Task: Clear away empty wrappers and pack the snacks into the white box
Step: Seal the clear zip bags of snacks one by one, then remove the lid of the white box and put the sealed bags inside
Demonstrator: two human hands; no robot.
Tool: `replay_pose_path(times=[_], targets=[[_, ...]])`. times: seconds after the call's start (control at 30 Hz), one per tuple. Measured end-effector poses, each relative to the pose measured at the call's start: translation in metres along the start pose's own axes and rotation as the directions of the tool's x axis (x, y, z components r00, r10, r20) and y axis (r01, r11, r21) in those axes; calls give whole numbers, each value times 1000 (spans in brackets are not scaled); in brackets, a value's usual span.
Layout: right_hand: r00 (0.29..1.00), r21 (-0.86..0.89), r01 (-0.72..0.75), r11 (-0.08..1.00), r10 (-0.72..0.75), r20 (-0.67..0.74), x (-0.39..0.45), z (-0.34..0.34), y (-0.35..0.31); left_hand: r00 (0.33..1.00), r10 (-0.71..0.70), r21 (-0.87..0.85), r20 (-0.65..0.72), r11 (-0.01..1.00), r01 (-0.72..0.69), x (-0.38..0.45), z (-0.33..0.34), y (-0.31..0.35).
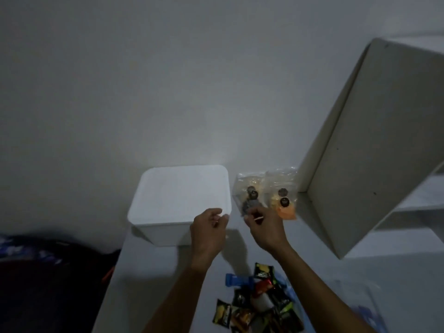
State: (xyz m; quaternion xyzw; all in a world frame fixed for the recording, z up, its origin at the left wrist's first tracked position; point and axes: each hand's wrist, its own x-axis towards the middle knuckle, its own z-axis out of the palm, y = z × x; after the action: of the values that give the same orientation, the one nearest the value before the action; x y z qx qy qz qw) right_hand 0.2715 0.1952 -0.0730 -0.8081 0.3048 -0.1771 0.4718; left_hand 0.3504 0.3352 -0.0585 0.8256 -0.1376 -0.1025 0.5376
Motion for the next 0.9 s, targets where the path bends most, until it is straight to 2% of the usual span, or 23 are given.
replay_pose_path(times=[0.13,0.27,0.4,0.5,0.67,0.77,0.9], targets=[[996,-35,-53,998,56,75,-38,36,-17,997,-42,68,-60,997,46,-13,-63,-38],[996,-16,-88,996,88,20,-42,60,-35,988,-47,124,-147,990,65,1,-114,-60],[993,3,-98,995,98,-62,-12,76,-43,972,-8,220,-236,974,62,40,-137,-81],[987,17,-135,991,136,-88,20,89,-41,958,-69,218,-277,967,132,69,-143,-91],[969,18,-222,975,222,-105,66,108,-29,962,-121,256,-244,949,184,117,-142,-104],[971,7,-224,975,224,-83,79,116,-22,968,-150,227,-199,954,195,137,-137,-113],[974,30,-205,978,207,-89,81,124,-15,973,-113,255,-202,953,164,149,-135,-120]])
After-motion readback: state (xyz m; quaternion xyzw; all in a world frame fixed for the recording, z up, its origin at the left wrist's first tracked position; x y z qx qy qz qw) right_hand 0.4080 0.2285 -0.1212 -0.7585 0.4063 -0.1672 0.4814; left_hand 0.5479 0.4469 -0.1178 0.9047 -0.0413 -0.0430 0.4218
